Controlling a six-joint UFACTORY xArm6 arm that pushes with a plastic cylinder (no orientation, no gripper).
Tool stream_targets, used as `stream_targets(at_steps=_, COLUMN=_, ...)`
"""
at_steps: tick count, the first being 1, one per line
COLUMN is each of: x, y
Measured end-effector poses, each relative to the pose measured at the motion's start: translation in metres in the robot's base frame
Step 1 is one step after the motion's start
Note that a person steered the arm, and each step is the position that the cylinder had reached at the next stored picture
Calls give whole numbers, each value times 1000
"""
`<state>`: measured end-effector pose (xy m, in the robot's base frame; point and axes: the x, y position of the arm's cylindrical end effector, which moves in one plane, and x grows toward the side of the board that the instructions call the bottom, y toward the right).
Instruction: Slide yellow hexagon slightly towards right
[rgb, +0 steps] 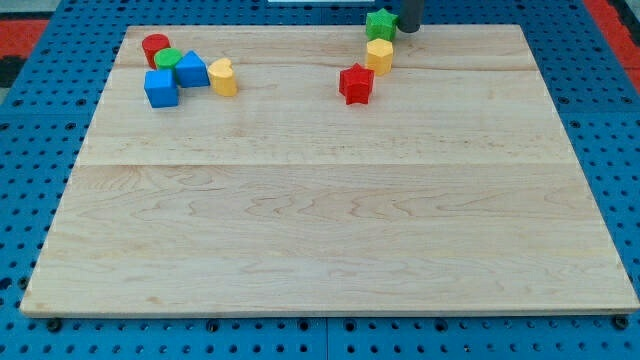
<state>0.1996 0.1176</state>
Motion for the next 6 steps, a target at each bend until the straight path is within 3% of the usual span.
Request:
stream_targets(at_steps=1, x=33, y=-78)
stream_targets(at_steps=2, x=54, y=-77)
stream_targets(at_steps=3, x=35, y=-19)
stream_targets(at_steps=5, x=21, y=37)
stream_targets(at_steps=6, x=12, y=34)
